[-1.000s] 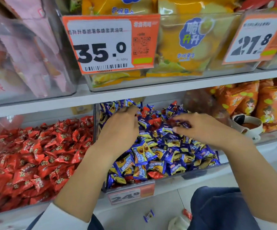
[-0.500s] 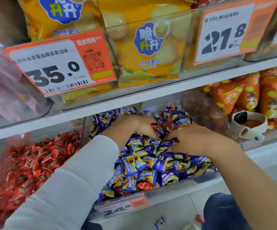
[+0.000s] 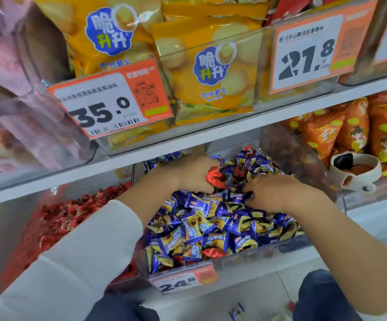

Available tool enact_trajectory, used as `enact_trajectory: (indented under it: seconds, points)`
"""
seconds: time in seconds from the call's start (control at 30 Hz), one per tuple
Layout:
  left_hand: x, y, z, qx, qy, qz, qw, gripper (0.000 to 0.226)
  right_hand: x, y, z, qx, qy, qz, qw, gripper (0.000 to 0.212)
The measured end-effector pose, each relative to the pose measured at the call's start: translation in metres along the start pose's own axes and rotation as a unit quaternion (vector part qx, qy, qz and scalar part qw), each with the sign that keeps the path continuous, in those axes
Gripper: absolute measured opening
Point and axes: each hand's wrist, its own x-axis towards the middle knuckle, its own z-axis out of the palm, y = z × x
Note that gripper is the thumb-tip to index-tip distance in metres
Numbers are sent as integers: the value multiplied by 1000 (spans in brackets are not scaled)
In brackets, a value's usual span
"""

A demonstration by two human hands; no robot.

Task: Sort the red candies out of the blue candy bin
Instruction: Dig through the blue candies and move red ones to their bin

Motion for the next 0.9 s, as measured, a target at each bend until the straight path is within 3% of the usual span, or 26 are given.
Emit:
enact_trajectory:
  seconds: [0.1,0.23,0.4,0.5,0.57,0.7,0.8,0.9]
  points:
    - [-34,-2,-5,-19,70,-8,997,23,0,-1,1,3,7,-3,1000,41]
    - [-74,-1,10,-56,137,-86,985,33,-6,-2,1,33,50,-2,998,41]
    - [-94,8,31,-93,115,-110,983,87,-25,-3,-5,76,123,9,989,49]
    - [-100,11,34,-93,134,-101,981,100,-41,-8,-7,100,163,-1,982,48]
    - [-108,10,30,-146,144,-84,975,91,-47,-11,-7,111,177,-17,978,47]
    - [-123,-2,20,-200,269,-91,938,36,-41,-18,0,135,177,-33,974,42]
    - [-127,-10,18,-160,301,-127,931,26,-26,-25,4,184,212,-46,959,34]
    - [-131,-7,16,-154,288,-149,933,20,-15,-33,8,229,163,-86,956,41]
